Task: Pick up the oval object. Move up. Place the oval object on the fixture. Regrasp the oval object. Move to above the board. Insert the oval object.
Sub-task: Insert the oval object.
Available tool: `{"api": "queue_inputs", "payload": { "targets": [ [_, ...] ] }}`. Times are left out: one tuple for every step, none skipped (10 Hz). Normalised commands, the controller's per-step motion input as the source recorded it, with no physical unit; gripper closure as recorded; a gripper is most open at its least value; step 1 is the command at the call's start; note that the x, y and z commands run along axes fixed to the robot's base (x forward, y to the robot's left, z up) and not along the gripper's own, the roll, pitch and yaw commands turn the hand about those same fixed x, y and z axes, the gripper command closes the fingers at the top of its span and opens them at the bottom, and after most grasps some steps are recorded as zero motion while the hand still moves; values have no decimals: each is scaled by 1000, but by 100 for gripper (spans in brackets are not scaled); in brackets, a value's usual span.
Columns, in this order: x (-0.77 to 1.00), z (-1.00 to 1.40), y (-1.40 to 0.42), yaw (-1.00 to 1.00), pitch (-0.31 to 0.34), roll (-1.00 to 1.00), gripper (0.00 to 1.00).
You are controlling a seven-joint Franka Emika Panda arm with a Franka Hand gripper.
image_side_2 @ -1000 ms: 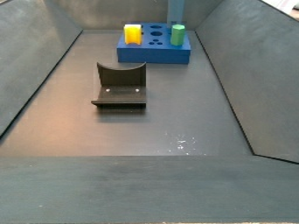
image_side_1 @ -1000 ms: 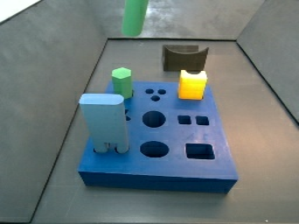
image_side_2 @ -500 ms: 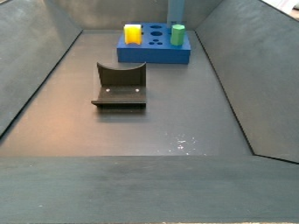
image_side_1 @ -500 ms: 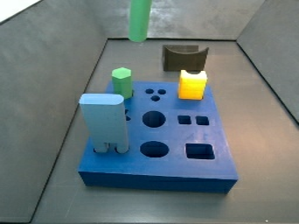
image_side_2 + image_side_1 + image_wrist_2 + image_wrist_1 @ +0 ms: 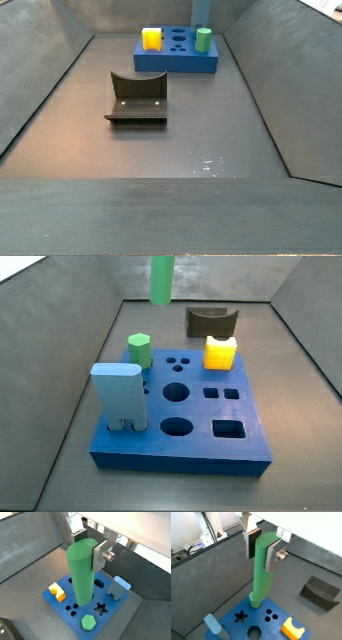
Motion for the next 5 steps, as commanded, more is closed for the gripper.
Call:
{"api": "queue_inputs", "payload": {
  "targets": [
    [0,-391,-366,-789,-123,0,100],
    [0,-317,-360,-726,-180,-77,100],
    [0,-283,-360,-629,-164,-113,100],
    [0,-237,-337,-640,-149,-130,100],
    [26,-189,-331,-606,-124,-153,100]
  ]
}}
